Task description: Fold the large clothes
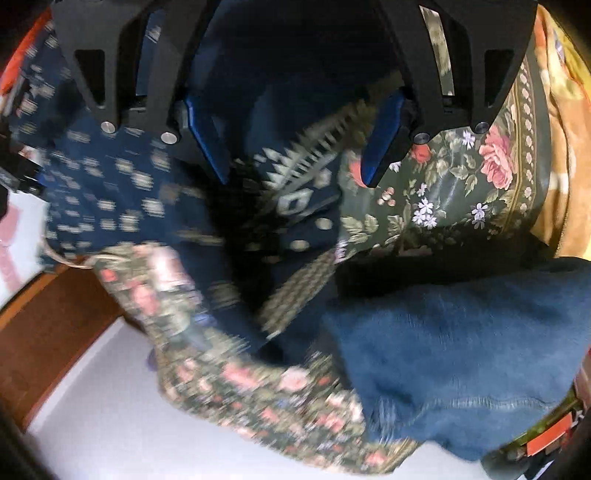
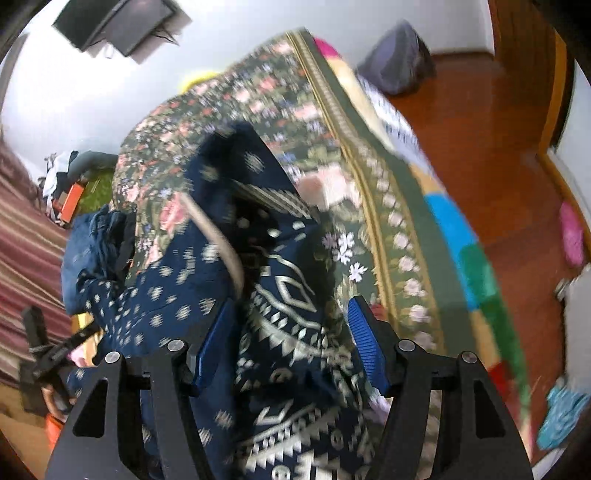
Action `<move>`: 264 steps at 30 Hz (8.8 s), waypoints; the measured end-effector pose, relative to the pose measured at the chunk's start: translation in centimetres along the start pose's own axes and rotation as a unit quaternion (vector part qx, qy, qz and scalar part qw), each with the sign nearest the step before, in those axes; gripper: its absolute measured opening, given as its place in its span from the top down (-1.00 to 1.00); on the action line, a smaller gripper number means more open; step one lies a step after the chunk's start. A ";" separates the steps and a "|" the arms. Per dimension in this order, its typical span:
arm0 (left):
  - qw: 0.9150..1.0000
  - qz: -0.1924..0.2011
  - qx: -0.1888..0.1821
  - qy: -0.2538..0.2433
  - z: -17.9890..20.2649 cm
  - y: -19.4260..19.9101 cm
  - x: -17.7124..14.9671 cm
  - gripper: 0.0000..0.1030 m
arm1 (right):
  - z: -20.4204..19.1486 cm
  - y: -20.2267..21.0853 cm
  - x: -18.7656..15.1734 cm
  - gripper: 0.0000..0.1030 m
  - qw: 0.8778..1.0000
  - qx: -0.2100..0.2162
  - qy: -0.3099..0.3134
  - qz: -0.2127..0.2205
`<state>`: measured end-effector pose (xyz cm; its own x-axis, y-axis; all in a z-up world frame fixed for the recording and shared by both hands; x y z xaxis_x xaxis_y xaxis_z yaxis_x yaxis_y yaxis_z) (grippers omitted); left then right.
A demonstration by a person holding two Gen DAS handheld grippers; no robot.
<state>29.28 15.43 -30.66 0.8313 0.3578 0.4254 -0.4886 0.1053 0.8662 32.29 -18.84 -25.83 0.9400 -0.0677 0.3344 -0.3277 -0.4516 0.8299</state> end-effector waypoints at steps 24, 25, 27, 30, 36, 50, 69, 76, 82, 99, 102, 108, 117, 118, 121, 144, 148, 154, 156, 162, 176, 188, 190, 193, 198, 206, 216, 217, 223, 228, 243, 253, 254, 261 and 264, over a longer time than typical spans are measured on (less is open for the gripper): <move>0.997 0.063 -0.046 -0.014 3.8 3.0 4.1 0.84 | -5.6 4.3 2.3 0.73 0.996 0.067 0.025 0.054; 0.996 0.073 -0.053 -0.010 3.9 4.2 4.4 0.85 | -6.5 5.2 2.5 0.73 0.995 0.068 0.036 0.062; 0.993 0.095 -0.070 0.001 4.2 7.0 5.5 0.85 | -8.6 6.6 2.8 0.73 0.992 0.071 0.062 0.078; 0.988 0.132 -0.084 0.006 4.3 11.0 7.5 0.86 | -11.6 8.2 3.7 0.74 0.987 0.080 0.091 0.102; 0.978 0.198 -0.070 -0.004 3.7 17.0 12.5 0.86 | -16.3 10.2 7.3 0.74 0.976 0.108 0.112 0.152; 0.993 0.121 0.007 0.010 -2.4 4.7 18.4 0.84 | -13.0 -4.1 12.5 0.74 0.993 0.033 0.073 0.083; 0.986 0.107 0.109 -0.072 -2.2 4.3 15.9 0.14 | -12.2 -1.6 10.8 0.24 0.978 -0.082 0.172 0.085; 0.981 0.136 0.097 -0.096 0.1 10.5 11.9 -0.37 | -14.0 5.0 7.9 -0.11 0.968 -0.084 0.200 0.127; 0.976 0.151 0.103 -0.118 0.8 13.9 7.6 -0.61 | -14.8 9.3 4.5 -0.44 0.961 -0.074 0.215 0.158; 0.997 0.030 0.056 -0.053 -3.6 9.5 -6.7 -0.63 | -9.2 7.7 -6.7 -0.45 0.977 -0.089 0.178 0.077; 0.998 0.002 0.058 -0.018 -5.4 7.6 -9.2 -0.63 | -7.8 6.0 -8.7 -0.45 0.983 -0.087 0.157 0.046; 0.996 -0.048 -0.001 0.072 -6.9 4.8 -13.0 -0.63 | -5.9 3.3 -11.4 -0.45 0.994 -0.048 0.095 -0.005; 0.989 -0.039 -0.089 0.108 -4.4 5.0 -13.4 -0.14 | -7.2 3.0 -11.5 0.05 0.997 0.030 0.065 0.003; 0.991 -0.035 -0.090 0.097 -3.9 5.3 -13.2 -0.02 | -7.5 3.1 -11.5 0.16 0.997 0.031 0.067 0.004; 0.992 -0.016 -0.103 0.070 -2.4 6.9 -12.2 0.75 | -8.5 3.8 -10.9 0.72 0.996 0.054 0.072 0.009; 0.981 0.164 -0.088 0.047 -2.2 10.1 16.2 0.87 | -13.8 1.4 12.3 0.85 0.985 0.088 0.063 0.132; 0.989 0.131 -0.039 0.046 -4.1 4.4 18.3 0.85 | -11.5 -3.4 14.5 0.85 0.992 0.055 0.044 0.104; 0.996 0.087 -0.002 0.025 -4.9 0.2 18.0 0.79 | -9.6 -7.3 14.8 0.85 0.997 0.037 0.042 0.060; 0.996 0.087 0.007 0.005 -4.3 0.5 17.8 0.63 | -9.7 -6.8 14.7 0.81 0.997 0.042 0.043 0.050; 0.993 0.088 0.024 -0.071 -0.9 4.4 16.5 -0.19 | -10.4 -3.9 14.3 0.42 0.997 0.018 0.057 0.047; 0.974 0.105 0.101 -0.171 2.4 5.5 11.2 -0.72 | -15.7 -0.7 6.4 0.28 0.970 -0.012 0.234 0.062; 0.963 0.125 0.199 -0.129 -2.5 1.1 17.4 -0.72 | -17.3 -8.5 9.9 0.28 0.966 -0.050 0.254 0.016; 0.967 0.125 0.190 -0.115 -2.9 0.7 19.2 -0.72 | -17.3 -8.7 12.2 0.28 0.969 -0.058 0.237 0.028; 0.967 0.131 0.193 -0.103 -3.1 0.5 21.8 -0.72 | -17.4 -9.1 15.6 0.28 0.978 -0.059 0.195 0.053; 0.965 0.143 0.200 -0.095 -3.1 0.5 22.9 -0.72 | -18.3 -9.4 16.4 0.28 0.983 -0.040 0.168 0.067; 0.970 0.140 0.168 -0.103 -2.2 2.8 19.3 -0.72 | -18.6 -9.7 11.1 0.27 0.971 -0.055 0.232 0.037; 0.976 0.137 0.144 -0.083 -2.0 7.0 13.2 -0.73 | -15.4 -6.3 6.3 -0.16 0.959 -0.100 0.262 0.043; 0.977 0.140 0.145 -0.070 -2.4 7.6 12.4 -0.73 | -15.3 -5.9 6.1 -0.16 0.959 -0.103 0.262 0.044; 0.983 0.144 0.112 0.006 -4.4 8.9 8.6 -0.75 | -14.9 -3.6 4.5 -0.16 0.957 -0.111 0.263 0.050; 0.987 0.133 0.073 0.059 -5.4 7.5 5.3 -0.75 | -15.4 -2.4 3.6 -0.17 0.950 -0.118 0.280 0.069; 0.973 0.125 -0.093 0.172 -4.7 -1.2 5.2 -0.63 | -15.7 -4.7 2.5 -0.17 0.955 -0.107 0.272 0.053; 0.971 0.120 -0.110 0.178 -4.0 0.4 5.9 0.49 | -16.7 -4.3 3.0 -0.18 0.957 -0.099 0.267 0.056; 0.973 0.119 -0.101 0.170 -3.8 0.9 5.8 0.58 | -17.1 -4.0 3.1 -0.18 0.956 -0.098 0.270 0.059; 0.972 0.168 -0.107 0.125 -0.7 6.9 6.7 0.72 | -20.5 -2.1 4.2 -0.18 0.947 -0.090 0.296 0.088; 0.966 0.203 -0.117 0.106 0.4 10.4 7.9 0.72 | -22.8 -1.7 4.7 -0.18 0.943 -0.075 0.308 0.099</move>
<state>30.80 19.00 -18.18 0.4971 0.5930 0.6335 -0.8309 0.1148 0.5444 35.07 1.89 -15.48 0.6402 0.4132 0.6477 -0.5448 -0.3503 0.7619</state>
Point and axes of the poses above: each gripper's, at about its wrist camera, not at the fingertips, and y roughly against the way its jaws point, z to its right, x to its top, the point moved 9 cm from there along -y, roughly the way its jaws point
